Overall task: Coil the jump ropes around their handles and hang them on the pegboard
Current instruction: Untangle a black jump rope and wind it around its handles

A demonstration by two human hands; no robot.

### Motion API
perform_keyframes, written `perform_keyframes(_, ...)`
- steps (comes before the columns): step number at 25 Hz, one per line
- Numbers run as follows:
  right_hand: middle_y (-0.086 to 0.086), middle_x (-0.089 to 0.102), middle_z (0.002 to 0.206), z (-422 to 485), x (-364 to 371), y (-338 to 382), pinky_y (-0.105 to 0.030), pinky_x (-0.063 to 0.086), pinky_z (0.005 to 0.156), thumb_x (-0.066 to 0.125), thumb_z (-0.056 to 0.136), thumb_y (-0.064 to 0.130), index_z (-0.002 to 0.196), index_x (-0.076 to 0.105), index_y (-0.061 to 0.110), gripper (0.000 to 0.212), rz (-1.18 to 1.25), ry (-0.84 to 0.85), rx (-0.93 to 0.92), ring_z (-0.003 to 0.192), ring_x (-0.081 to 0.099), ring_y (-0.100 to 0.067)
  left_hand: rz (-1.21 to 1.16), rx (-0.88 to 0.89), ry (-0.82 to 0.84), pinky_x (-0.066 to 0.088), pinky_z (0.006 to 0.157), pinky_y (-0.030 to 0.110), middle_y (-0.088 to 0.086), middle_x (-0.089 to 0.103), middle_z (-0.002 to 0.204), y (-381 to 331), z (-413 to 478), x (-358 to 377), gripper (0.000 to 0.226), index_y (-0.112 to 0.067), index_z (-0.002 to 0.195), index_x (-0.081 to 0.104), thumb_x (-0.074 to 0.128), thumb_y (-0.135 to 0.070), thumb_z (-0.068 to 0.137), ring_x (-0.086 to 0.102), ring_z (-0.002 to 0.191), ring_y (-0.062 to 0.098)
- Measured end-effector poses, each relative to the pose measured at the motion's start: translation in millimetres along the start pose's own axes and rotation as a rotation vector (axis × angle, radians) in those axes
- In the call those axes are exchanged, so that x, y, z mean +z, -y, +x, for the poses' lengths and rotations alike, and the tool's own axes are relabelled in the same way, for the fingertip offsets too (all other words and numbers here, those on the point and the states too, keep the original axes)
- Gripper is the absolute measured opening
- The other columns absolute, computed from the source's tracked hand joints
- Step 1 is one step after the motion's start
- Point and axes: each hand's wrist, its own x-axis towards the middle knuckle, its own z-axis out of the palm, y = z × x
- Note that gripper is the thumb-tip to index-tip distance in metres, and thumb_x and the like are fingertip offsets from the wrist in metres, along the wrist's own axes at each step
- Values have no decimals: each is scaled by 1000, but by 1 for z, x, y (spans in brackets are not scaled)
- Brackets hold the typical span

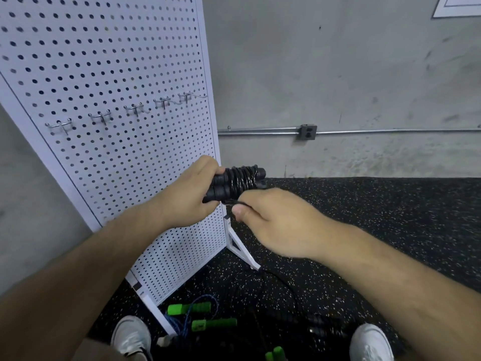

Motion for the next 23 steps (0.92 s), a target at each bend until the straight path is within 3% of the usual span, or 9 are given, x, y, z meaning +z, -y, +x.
perform_keyframes(4, 13, 51, 71, 6, -7, -17, -31, 32, 57, 44, 105, 39, 91, 57, 25, 23, -217, -182, -154, 63, 48, -14, -21, 51, 79, 44, 85, 26, -6, 41, 111, -15, -4, 10, 43, -20, 119, 47, 71, -17, 84, 47, 98, 9)
perform_keyframes(8, 7, 68, 86, 18, -19, -47, -36, 51, 70, 48, 100, 47, 98, 69, 24, 31, -234, -295, -156, 83, 62, -18, -78, 64, 128, 39, 77, 22, -11, 37, 108, -37, -9, 15, 41, -24, 111, 40, 67, -13, 83, 45, 95, 3)
perform_keyframes(11, 9, 70, 91, 20, -25, -69, -41, 54, 80, 58, 93, 53, 98, 74, 28, 30, -40, -297, -90, 89, 63, -14, -157, 99, 143, 44, 81, 27, -9, 39, 113, -51, -16, 12, 45, -24, 113, 40, 69, -12, 82, 47, 98, 4)
perform_keyframes(14, 9, 74, 90, 22, -24, -79, -41, 55, 87, 73, 85, 45, 92, 77, 34, 14, 249, -179, 48, 89, 68, -13, -257, 136, 151, 48, 84, 39, -7, 43, 117, -63, -24, 7, 49, -23, 118, 42, 72, -16, 80, 52, 99, 11)
perform_keyframes(18, 0, 76, 83, 18, -23, -90, -29, 52, 76, 73, 82, 35, 98, 79, 24, 21, 625, -70, 158, 78, 68, -10, -363, 21, 150, 51, 88, 36, -8, 52, 118, -75, -29, -6, 59, -32, 125, 37, 75, -28, 81, 60, 100, 10)
perform_keyframes(20, -2, 75, 81, 12, -21, -89, -27, 55, 71, 66, 91, 21, 98, 76, 13, 14, 815, 25, 230, 78, 68, -13, -512, -56, 166, 53, 92, 30, -11, 58, 116, -80, -29, -11, 60, -33, 125, 40, 80, -19, 82, 62, 104, 8)
perform_keyframes(23, 4, 66, 61, 9, -7, -63, -23, 54, 55, 47, 102, 4, 95, 63, -2, 18, 930, 110, 327, 54, 59, -8, -754, -171, 21, 46, 101, 14, -15, 61, 123, -84, -23, -15, 55, -30, 128, 45, 76, -11, 87, 58, 117, -5)
